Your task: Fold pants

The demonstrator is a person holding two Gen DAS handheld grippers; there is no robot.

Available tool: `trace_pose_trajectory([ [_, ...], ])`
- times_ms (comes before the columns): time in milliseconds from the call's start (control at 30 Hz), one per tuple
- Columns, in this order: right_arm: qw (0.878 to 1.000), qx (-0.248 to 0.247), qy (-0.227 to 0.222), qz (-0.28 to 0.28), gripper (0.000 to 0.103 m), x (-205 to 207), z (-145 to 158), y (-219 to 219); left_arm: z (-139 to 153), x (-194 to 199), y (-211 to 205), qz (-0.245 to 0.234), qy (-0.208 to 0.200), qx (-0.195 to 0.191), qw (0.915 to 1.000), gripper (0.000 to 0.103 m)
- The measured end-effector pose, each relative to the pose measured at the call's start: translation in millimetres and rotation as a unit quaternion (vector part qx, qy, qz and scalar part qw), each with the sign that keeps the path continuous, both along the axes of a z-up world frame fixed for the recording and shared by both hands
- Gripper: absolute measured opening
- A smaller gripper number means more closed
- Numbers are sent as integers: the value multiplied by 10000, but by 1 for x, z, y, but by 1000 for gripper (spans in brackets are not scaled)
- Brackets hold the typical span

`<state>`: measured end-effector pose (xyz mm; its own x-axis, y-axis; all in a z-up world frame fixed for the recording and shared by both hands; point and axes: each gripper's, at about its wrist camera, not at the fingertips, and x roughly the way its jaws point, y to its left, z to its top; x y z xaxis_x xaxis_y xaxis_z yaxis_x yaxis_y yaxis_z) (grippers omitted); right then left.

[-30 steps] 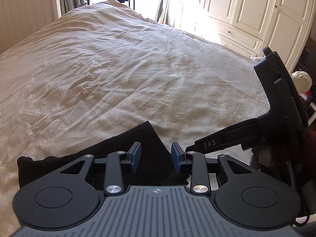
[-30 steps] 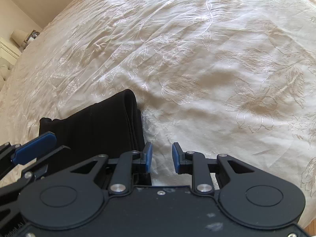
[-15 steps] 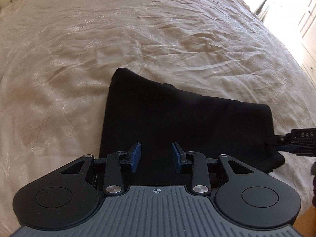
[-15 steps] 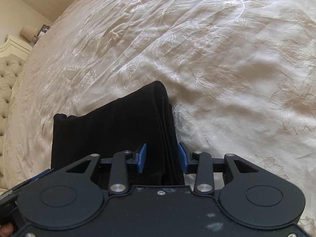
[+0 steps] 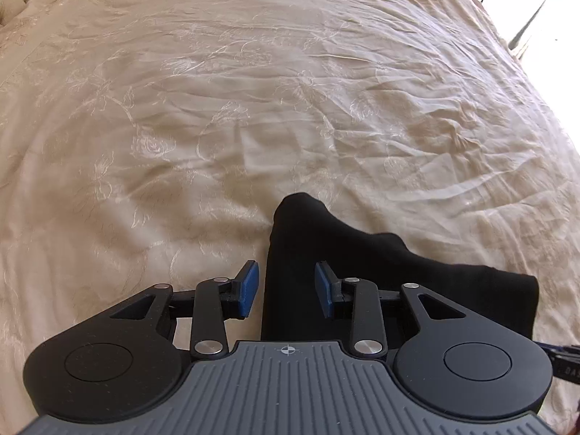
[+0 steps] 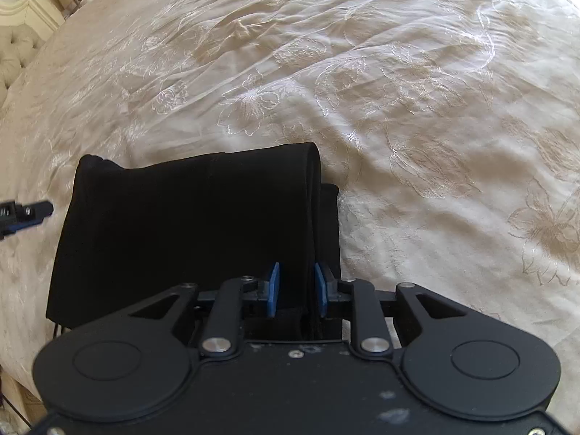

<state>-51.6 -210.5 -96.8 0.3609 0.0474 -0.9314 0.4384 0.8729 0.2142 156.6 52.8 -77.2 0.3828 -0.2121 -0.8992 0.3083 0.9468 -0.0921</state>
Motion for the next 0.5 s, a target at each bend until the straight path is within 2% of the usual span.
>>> trace_pose_trajectory([
  [133,9995,-220,140,203,26,5,-4,8,-2,31,-13,-152,33,135,9998,33],
  [333,9994,-105,297,-116,28,11,-13,4,-10,68,-48,-716,395,310,9962,33],
  [433,9991,-111,358,-193,28,14,-15,4,-25,73,-71,-1181,636,722,9883,33],
  [500,9989,-102,386,-250,29,15,-16,4,-39,74,-82,-1526,719,1166,9787,33],
])
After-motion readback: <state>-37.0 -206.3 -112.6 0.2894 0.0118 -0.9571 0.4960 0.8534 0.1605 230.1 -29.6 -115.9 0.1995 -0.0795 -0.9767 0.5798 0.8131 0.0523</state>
